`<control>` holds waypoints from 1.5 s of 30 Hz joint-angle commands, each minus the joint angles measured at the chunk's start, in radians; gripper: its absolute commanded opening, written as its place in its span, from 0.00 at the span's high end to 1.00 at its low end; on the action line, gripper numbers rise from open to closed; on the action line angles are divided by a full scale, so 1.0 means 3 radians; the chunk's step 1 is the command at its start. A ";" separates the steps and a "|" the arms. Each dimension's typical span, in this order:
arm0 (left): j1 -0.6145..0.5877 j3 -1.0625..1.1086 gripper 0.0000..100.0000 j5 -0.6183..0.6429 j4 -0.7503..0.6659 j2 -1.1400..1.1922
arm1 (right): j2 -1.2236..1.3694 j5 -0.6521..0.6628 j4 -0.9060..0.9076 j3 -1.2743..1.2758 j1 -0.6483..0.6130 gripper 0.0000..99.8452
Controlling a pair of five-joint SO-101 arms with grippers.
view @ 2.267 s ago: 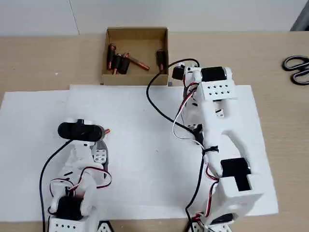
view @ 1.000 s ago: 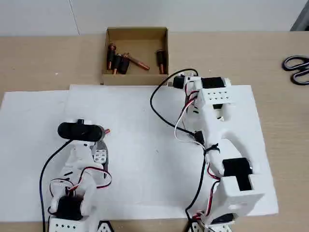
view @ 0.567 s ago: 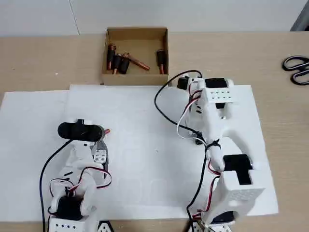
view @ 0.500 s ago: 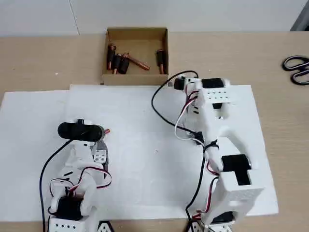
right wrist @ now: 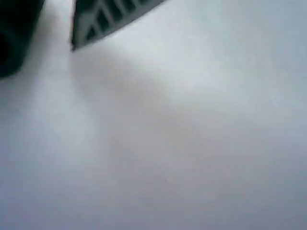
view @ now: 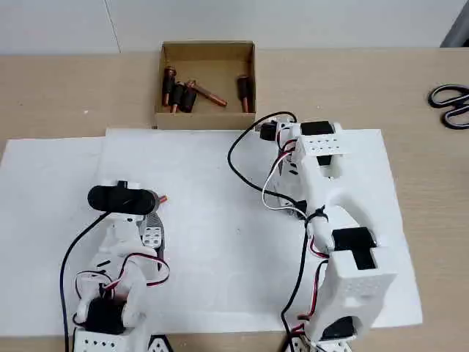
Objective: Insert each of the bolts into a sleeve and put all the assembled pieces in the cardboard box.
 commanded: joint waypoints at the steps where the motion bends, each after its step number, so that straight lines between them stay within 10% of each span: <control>1: -0.0005 -0.0146 0.99 -0.0026 -0.0010 -0.0036 | 0.0028 0.0020 -0.0028 -0.0005 -0.0018 0.84; 7: 0.0005 -0.0146 0.99 -0.0026 -0.0015 -0.0036 | 0.0033 0.0020 -0.0003 0.0005 -0.0003 1.00; 33: -0.0020 -0.1158 0.99 -0.0046 -0.0281 0.0036 | -0.1102 0.0031 0.0892 -0.0655 0.0453 1.00; 45: -0.0020 -0.2509 0.99 -0.0066 -0.0286 0.2235 | -0.1926 0.0020 0.0903 -0.0036 0.0504 1.00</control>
